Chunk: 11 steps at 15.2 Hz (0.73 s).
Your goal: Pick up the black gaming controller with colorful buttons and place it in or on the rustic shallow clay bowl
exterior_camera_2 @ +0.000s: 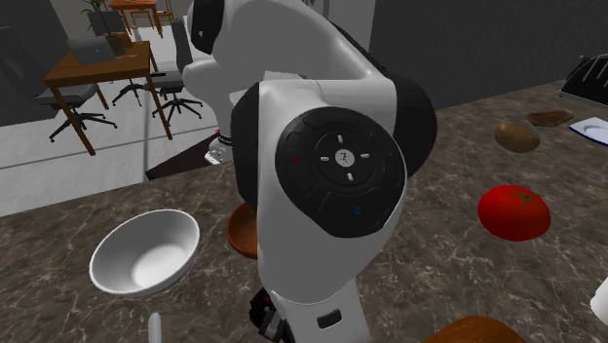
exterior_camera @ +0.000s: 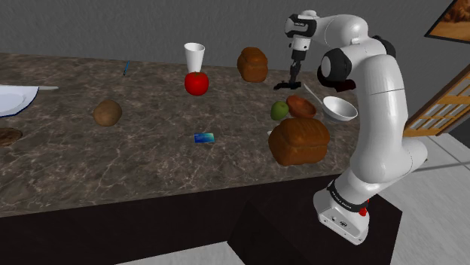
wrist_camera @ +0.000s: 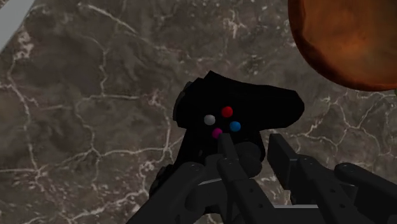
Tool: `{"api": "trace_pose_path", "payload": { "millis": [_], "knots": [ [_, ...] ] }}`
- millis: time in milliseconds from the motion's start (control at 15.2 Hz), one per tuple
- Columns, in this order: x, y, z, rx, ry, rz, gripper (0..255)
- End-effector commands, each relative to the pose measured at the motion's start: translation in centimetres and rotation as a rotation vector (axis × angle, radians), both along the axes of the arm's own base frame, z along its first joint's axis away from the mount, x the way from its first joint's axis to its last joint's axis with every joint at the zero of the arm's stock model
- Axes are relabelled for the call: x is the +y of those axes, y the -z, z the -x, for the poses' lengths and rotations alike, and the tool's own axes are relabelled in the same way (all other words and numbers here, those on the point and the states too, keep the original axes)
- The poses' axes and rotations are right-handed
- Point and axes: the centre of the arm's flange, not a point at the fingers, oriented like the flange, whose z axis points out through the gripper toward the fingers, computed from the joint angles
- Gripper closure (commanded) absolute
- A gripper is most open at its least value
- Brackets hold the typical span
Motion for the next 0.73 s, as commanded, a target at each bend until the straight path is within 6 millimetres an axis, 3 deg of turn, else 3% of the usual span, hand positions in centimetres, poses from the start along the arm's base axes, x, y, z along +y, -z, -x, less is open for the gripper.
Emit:
{"api": "trace_pose_path", "payload": {
  "millis": [0,660],
  "knots": [
    [0.1,-1.1,0.0,0.000,0.000,0.000,255],
    [0.1,-6.3,0.0,0.000,0.000,0.000,255]
  ]
}}
